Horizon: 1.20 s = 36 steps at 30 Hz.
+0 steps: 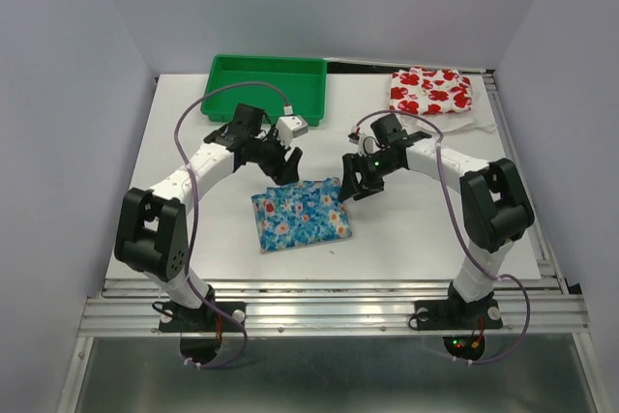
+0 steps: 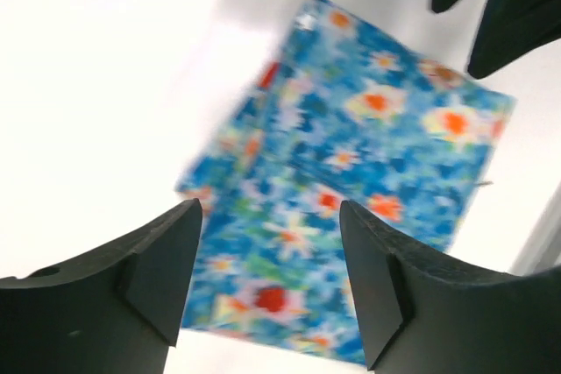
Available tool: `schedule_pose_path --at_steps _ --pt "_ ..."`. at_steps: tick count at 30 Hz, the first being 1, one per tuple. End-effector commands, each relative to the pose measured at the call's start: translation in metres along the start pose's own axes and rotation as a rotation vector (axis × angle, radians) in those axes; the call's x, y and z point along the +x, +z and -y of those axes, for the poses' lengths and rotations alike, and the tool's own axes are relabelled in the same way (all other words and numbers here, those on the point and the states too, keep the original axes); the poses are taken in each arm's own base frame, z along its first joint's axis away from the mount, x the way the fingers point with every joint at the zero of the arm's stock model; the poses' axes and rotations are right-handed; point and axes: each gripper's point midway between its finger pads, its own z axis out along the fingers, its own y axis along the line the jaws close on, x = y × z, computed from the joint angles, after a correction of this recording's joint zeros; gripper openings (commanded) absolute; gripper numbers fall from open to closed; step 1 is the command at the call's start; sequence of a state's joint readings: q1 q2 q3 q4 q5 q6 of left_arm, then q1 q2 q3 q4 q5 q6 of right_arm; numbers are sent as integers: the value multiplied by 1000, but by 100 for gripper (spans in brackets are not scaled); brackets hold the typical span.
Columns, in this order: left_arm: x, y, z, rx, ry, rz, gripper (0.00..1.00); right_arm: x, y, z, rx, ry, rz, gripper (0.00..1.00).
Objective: Fold and stack the skirts
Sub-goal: Fold the skirt, then neatly place the folded skirt to the corner
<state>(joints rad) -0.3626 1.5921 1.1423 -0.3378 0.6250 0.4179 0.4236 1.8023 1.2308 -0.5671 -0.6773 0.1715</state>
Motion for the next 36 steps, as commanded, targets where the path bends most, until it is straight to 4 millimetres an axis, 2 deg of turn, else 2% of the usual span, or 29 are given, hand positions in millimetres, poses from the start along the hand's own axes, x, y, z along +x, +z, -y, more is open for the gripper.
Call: schedule_pose_path --at_steps 1,2,3,7,11,15,16,17,18,19,21,24,27,28,30,31,33,34,36 --pt "12 5 -34 -135 173 -168 77 -7 9 29 85 8 16 71" --pt "8 7 -39 -150 190 -176 77 -8 11 31 88 13 16 72" --pt "13 13 -43 -156 205 -204 78 -9 16 35 93 17 13 73" --pt "-3 25 -31 -77 313 -176 78 -10 26 37 63 52 16 76" --pt "-21 38 -21 -15 339 -100 77 -5 41 40 21 104 4 77" --pt "-10 51 -14 18 288 -116 73 5 54 43 -19 161 -25 76" --pt "-14 53 -13 13 292 -99 71 5 56 43 -27 177 -23 75" --pt "-2 56 -7 26 273 -113 70 10 60 47 -27 190 -35 74" --pt "-1 58 -4 30 273 -109 68 12 62 47 -34 197 -39 73" --pt "-3 61 3 35 289 -96 68 12 64 49 -37 195 -34 71" --pt "8 67 9 48 257 -108 65 15 69 53 -35 203 -39 67" --pt "17 75 11 56 220 -116 61 13 73 57 -36 192 -25 53" --pt "23 76 12 60 195 -118 61 7 72 57 -28 174 -2 33" --pt "14 72 13 49 202 -86 62 3 68 53 -30 173 13 28" --pt "9 64 13 33 196 -52 70 -2 64 46 -46 173 31 20" --pt "-7 54 14 14 218 -1 71 -5 62 43 -53 173 39 12" --pt "-9 45 18 -11 240 28 76 -11 57 35 -71 174 53 7" --pt "-22 35 21 -42 277 71 77 -12 56 34 -73 166 57 2" --pt "-24 29 20 -89 320 72 78 -15 53 32 -76 140 69 1"
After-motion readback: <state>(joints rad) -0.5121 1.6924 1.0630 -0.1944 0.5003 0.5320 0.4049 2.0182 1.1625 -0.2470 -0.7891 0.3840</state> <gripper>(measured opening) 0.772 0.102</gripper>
